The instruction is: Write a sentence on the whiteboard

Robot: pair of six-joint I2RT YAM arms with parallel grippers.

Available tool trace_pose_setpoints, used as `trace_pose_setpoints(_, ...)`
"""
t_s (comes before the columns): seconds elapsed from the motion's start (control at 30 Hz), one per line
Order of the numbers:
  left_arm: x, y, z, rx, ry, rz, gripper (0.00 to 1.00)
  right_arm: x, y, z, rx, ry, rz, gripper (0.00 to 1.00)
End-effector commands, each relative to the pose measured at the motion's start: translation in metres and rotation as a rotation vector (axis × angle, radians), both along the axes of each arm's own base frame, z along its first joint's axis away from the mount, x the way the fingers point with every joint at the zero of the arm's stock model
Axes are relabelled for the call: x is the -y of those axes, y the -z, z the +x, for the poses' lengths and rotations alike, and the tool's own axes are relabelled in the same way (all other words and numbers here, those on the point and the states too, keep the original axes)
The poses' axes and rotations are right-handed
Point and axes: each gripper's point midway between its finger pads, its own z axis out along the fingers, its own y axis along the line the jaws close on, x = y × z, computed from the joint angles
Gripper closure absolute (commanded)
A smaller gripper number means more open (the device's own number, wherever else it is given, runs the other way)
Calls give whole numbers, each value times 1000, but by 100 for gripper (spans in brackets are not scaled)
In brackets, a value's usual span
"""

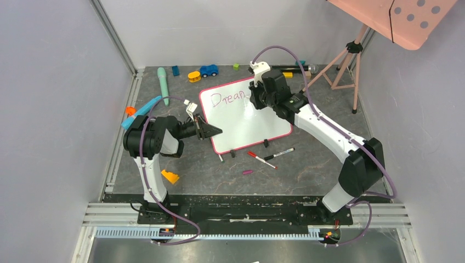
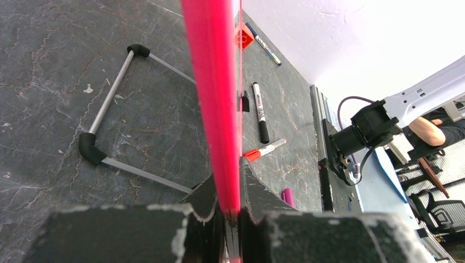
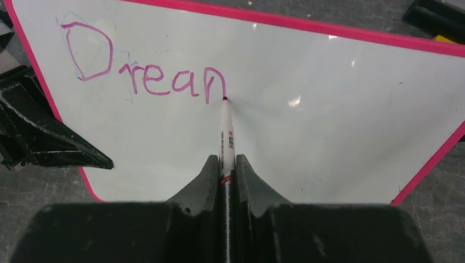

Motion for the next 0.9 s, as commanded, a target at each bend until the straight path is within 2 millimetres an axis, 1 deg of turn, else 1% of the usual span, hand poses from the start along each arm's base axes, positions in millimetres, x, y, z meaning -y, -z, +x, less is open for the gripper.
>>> trace_pose_setpoints(0.0, -11, 13, 15, 178, -60, 59, 98, 8, -16, 22, 51, 40, -15, 100)
trace_pose_setpoints(0.07, -11, 13, 15, 179, -60, 59, 98, 8, -17, 24, 54, 40, -16, 100)
trace_pose_setpoints(0.2, -11, 12, 15, 178, -60, 59, 98, 15, -17, 26, 50, 61, -25, 100)
trace_pose_setpoints(0.33, -11, 13, 15, 180, -60, 60, 98, 20, -13, 24, 42, 74, -31, 100)
trace_pose_setpoints(0.53, -11, 13, 15, 180, -60, 60, 98, 24, -4, 18, 21, 71, -33, 100)
trace_pose_setpoints(0.8, -11, 13, 15, 181, -60, 60, 98, 29, 14, 2, -14, 64, -32, 100)
trace_pose_setpoints(0.87, -11, 13, 15, 179, -62, 60, 98, 31, 16, 0, -16, 65, -33, 100)
